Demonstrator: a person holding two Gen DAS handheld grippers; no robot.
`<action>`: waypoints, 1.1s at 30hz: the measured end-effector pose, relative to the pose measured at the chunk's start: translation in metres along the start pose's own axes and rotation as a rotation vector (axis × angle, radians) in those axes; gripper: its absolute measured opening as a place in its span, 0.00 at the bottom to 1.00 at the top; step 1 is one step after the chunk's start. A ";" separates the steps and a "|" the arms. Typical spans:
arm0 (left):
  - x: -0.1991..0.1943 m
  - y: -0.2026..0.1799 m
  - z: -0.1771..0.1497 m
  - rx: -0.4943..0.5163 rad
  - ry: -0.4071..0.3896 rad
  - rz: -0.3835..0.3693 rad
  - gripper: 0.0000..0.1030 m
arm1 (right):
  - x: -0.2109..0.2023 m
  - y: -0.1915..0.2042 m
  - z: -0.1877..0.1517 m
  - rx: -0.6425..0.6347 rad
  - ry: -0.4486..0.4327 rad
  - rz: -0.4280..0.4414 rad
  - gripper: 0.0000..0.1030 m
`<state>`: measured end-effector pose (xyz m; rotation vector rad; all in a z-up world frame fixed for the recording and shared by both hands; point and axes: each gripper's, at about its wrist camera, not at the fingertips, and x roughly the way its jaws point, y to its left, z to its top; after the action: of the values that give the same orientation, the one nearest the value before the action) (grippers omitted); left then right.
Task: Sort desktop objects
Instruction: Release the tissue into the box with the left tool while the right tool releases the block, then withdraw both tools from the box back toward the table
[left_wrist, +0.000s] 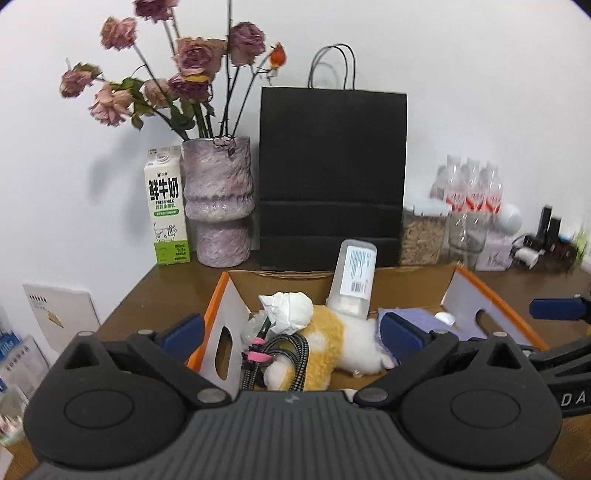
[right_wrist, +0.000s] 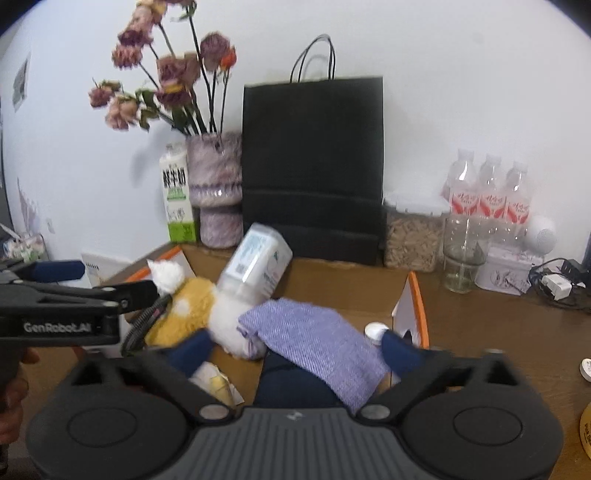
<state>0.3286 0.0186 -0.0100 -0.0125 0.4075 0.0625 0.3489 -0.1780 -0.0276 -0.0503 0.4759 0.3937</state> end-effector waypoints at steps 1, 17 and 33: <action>-0.002 0.002 0.000 -0.011 -0.002 -0.001 1.00 | -0.003 0.000 0.001 0.000 -0.007 0.007 1.00; -0.031 0.007 -0.024 0.010 0.014 -0.004 1.00 | -0.034 -0.004 -0.013 0.001 -0.018 -0.049 1.00; -0.038 0.015 -0.082 0.025 0.167 -0.023 1.00 | -0.052 -0.027 -0.088 0.002 0.152 -0.134 1.00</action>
<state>0.2602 0.0289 -0.0697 0.0023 0.5750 0.0337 0.2785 -0.2332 -0.0838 -0.1105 0.6196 0.2584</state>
